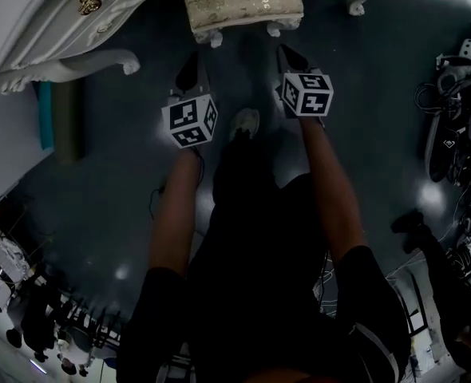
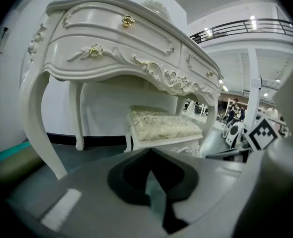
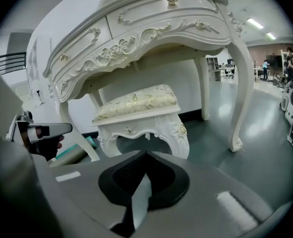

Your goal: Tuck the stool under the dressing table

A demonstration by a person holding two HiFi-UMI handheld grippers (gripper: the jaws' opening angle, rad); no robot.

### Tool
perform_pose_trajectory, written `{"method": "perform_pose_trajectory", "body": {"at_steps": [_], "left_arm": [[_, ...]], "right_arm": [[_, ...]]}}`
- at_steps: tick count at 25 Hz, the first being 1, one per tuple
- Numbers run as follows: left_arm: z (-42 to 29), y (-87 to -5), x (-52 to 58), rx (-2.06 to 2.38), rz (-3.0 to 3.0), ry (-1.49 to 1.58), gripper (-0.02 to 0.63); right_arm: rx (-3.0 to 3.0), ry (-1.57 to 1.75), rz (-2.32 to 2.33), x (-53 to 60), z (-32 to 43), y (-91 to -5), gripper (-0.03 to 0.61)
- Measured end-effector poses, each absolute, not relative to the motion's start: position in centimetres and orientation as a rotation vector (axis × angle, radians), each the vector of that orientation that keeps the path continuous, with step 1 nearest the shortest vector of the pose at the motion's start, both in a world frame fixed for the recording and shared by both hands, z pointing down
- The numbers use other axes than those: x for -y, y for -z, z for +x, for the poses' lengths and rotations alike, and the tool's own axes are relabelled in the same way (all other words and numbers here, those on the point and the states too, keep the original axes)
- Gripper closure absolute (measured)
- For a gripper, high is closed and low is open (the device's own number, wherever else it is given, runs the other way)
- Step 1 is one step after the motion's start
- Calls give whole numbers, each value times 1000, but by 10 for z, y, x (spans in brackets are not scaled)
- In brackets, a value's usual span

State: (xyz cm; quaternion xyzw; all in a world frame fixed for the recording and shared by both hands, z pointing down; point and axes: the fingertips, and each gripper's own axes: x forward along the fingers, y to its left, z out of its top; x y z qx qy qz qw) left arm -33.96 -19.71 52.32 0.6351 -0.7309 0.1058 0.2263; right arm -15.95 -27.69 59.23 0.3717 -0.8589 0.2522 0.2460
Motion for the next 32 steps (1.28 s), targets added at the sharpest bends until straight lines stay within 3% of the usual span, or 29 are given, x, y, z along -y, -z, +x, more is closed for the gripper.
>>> {"method": "perform_pose_trajectory", "body": {"at_steps": [32], "left_arm": [[-277,-213,167,1866,1643,-333,606]], "right_arm": [[2254,-738,994,226,-142,-252,581]]}}
